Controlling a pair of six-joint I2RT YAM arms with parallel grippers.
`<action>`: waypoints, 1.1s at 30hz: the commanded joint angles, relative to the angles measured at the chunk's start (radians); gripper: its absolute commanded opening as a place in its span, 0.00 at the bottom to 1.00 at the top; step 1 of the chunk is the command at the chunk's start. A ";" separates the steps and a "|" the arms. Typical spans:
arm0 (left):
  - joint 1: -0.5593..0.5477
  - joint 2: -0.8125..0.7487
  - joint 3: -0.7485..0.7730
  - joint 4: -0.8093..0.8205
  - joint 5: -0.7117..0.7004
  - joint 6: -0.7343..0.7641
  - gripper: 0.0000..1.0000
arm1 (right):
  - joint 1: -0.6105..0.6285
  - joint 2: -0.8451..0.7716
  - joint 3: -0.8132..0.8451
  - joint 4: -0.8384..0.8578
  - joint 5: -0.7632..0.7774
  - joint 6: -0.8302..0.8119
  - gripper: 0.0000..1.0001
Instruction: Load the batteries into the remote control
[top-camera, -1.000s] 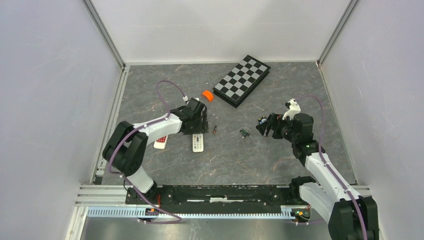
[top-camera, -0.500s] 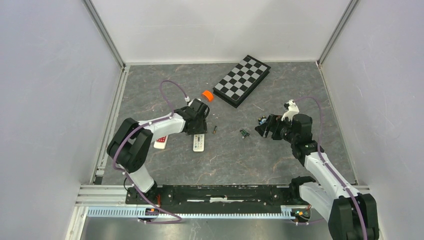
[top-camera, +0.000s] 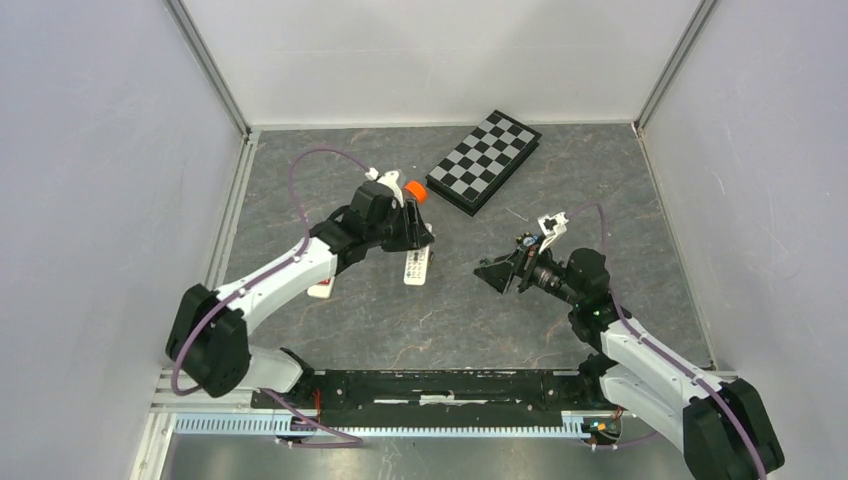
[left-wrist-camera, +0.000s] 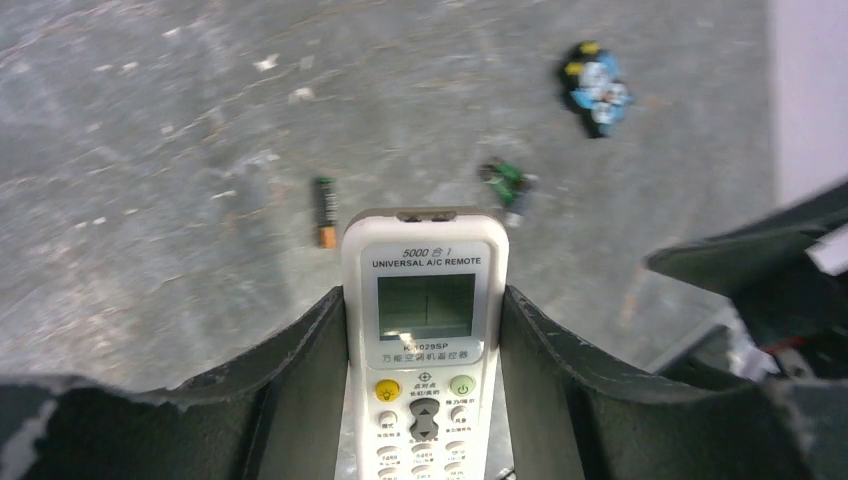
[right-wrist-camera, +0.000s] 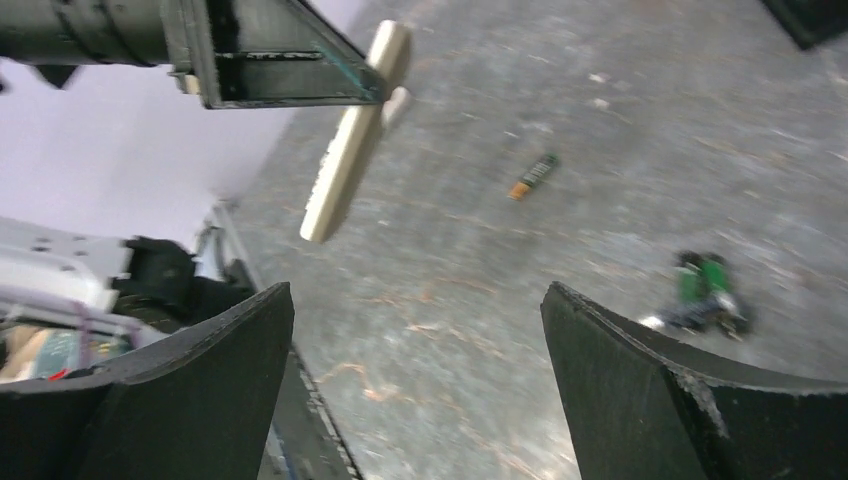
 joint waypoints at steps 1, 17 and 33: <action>-0.003 -0.108 -0.019 0.161 0.198 0.027 0.33 | 0.056 -0.008 -0.010 0.340 -0.054 0.164 0.98; -0.003 -0.244 -0.014 0.555 0.521 -0.249 0.37 | 0.208 0.075 0.029 0.698 0.000 0.324 0.98; -0.003 -0.253 -0.109 0.855 0.585 -0.463 0.37 | 0.341 0.282 0.213 0.816 -0.005 0.394 0.76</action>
